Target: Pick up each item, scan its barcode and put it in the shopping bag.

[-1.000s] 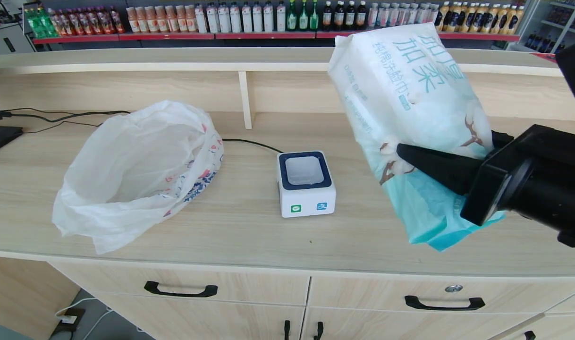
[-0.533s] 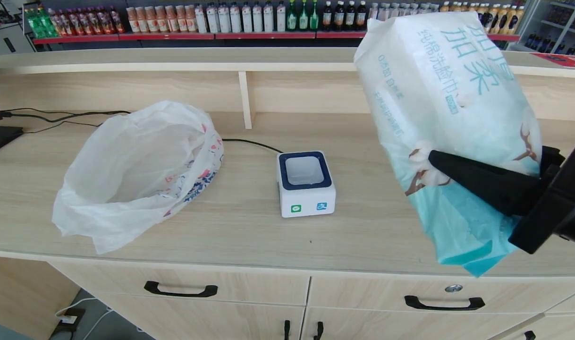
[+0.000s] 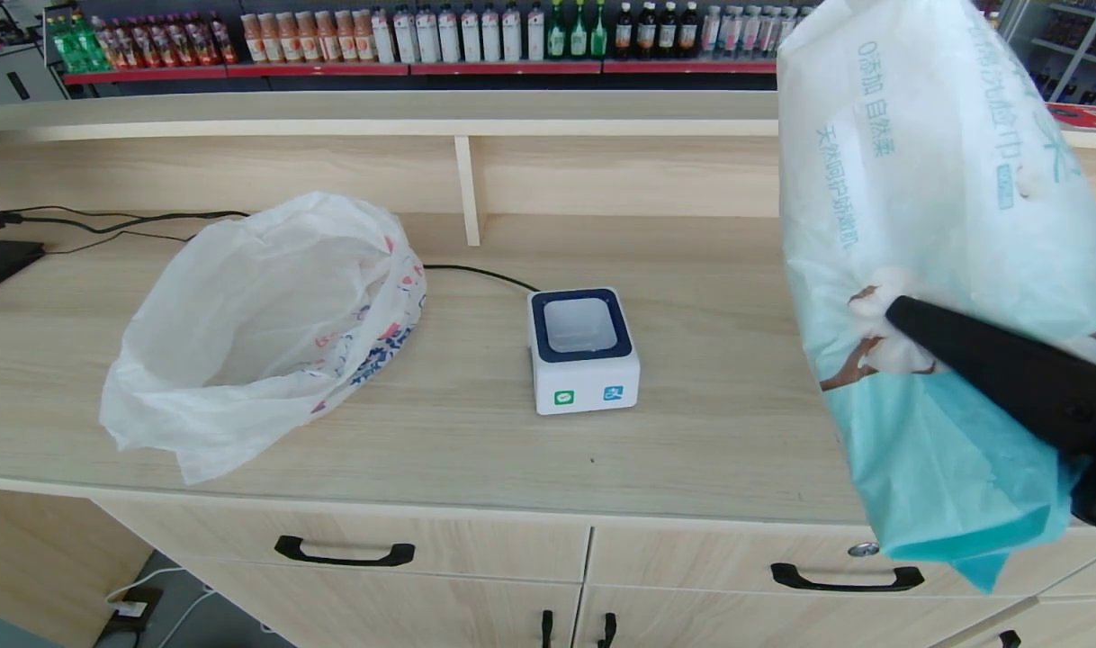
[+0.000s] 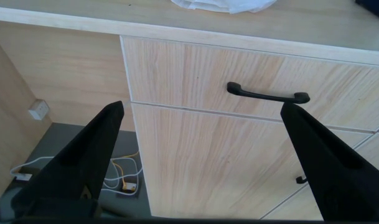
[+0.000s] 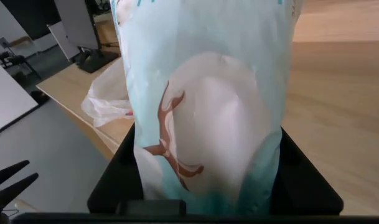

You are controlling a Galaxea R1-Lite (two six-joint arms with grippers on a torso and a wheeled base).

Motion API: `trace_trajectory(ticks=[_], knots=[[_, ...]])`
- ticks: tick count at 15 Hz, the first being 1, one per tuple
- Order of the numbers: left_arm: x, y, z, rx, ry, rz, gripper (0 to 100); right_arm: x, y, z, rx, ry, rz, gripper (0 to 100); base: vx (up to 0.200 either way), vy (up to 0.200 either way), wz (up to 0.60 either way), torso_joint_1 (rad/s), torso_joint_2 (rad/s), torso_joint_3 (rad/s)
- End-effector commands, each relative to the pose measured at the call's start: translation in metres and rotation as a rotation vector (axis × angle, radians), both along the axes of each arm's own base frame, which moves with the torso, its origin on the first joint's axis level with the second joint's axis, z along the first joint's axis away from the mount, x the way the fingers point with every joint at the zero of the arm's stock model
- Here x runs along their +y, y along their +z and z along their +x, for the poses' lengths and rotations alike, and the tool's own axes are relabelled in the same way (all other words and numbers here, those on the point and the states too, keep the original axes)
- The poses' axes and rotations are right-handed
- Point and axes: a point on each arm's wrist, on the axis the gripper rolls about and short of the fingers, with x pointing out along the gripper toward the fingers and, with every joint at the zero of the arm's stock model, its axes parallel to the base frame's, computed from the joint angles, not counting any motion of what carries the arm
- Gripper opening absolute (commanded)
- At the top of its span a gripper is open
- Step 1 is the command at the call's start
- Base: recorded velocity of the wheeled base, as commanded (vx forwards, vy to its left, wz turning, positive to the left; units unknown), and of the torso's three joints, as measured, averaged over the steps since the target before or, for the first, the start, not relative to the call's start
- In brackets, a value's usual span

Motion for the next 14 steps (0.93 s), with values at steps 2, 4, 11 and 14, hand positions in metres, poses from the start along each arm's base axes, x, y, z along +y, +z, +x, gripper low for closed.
trace_trajectory(ticks=[2,4,11,14], knots=[[0.000,0.000,0.000,0.001,0.000,0.000,100,-0.008,-0.006,-0.010,0.044,0.072,0.060,0,0.000,0.000,0.00,0.000,0.00,0.000],[0.000,0.000,0.000,-0.002,0.000,0.000,100,-0.011,-0.017,-0.013,0.122,0.119,0.099,0,0.000,0.000,0.00,0.000,0.00,0.000],[0.000,0.000,0.000,0.001,0.000,0.000,100,-0.013,-0.027,-0.029,0.439,0.448,0.335,0,0.000,0.000,0.00,0.000,0.00,0.000],[0.000,0.000,0.000,0.001,0.000,0.000,100,-0.005,-0.029,-0.041,0.579,0.608,0.421,0,0.000,0.000,0.00,0.000,0.00,0.000]])
